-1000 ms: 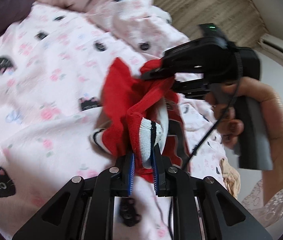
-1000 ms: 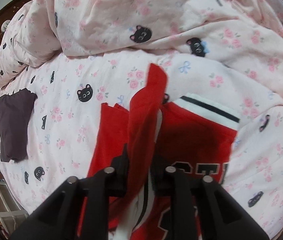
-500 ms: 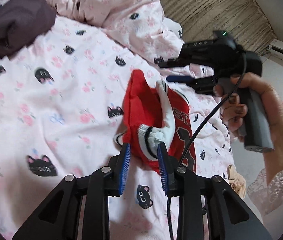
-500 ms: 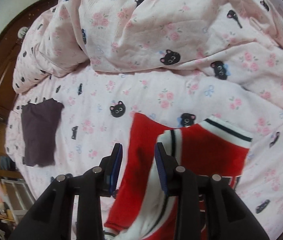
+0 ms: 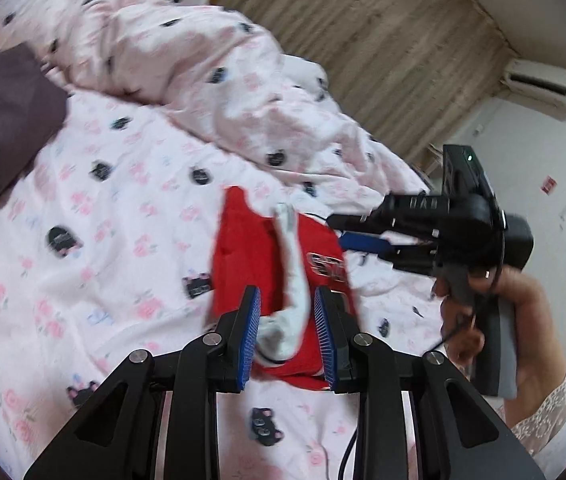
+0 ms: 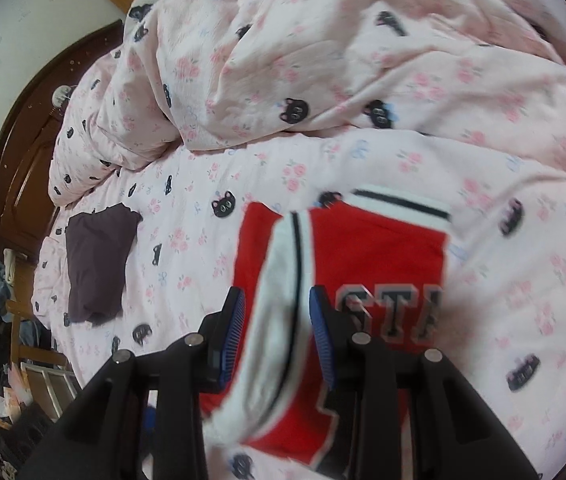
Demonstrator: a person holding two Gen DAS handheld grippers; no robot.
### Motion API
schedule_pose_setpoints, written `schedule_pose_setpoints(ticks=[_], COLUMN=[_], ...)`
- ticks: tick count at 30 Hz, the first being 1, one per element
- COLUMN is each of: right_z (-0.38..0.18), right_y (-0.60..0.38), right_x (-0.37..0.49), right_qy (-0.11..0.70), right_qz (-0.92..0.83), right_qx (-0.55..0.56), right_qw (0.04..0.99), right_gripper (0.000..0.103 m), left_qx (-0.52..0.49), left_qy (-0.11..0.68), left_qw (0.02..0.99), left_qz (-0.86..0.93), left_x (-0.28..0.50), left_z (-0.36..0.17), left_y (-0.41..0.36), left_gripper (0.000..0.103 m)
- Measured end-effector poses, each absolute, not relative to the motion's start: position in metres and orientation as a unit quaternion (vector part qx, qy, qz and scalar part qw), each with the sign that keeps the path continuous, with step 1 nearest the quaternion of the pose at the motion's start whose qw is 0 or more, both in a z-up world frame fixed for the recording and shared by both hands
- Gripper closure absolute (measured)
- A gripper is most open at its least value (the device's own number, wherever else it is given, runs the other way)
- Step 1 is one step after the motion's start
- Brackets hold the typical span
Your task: Fold clothes
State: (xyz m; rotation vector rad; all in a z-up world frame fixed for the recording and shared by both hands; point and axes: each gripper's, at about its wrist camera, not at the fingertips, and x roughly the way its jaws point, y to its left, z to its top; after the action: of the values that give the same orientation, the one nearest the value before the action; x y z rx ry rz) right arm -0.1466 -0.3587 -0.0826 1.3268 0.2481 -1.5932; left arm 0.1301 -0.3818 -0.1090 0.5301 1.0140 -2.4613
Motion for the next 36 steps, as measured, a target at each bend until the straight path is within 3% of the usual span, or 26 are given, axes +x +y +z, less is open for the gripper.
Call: schedule_pose_setpoints(ticks=[11,13,15,36], right_z=[-0.095,-0.1,-0.105,-0.15], right_y=[-0.275,-0.262,-0.252,-0.243], right_x=[-0.101,-0.089,-0.075,-0.063], right_qy=[0.221,0.24,0.258,0.313], right_qz=[-0.684,-0.688,-0.692,-0.707], right_qx=[0.469,0.448,0.42,0.357], right_qw=[0.512,0.517,0.528,0.524], right_gripper=[0.068,0.058,0.054,0.055], left_qx=[0.306,0.326,0.338,0.376], left_qy=[0.258,0.25,0.254,0.296], left_qw=[0.158,0.15,0.141,0.155], left_qz=[-0.902,-0.899,-0.895,-0.864], left_x=[0.069,0.059,0.053,0.039], left_z=[-0.1,-0.107,-0.116,-0.166], left_y=[-0.382,-0.387,-0.393,-0.43], left_gripper=[0.078,0.078,0.078,0.078])
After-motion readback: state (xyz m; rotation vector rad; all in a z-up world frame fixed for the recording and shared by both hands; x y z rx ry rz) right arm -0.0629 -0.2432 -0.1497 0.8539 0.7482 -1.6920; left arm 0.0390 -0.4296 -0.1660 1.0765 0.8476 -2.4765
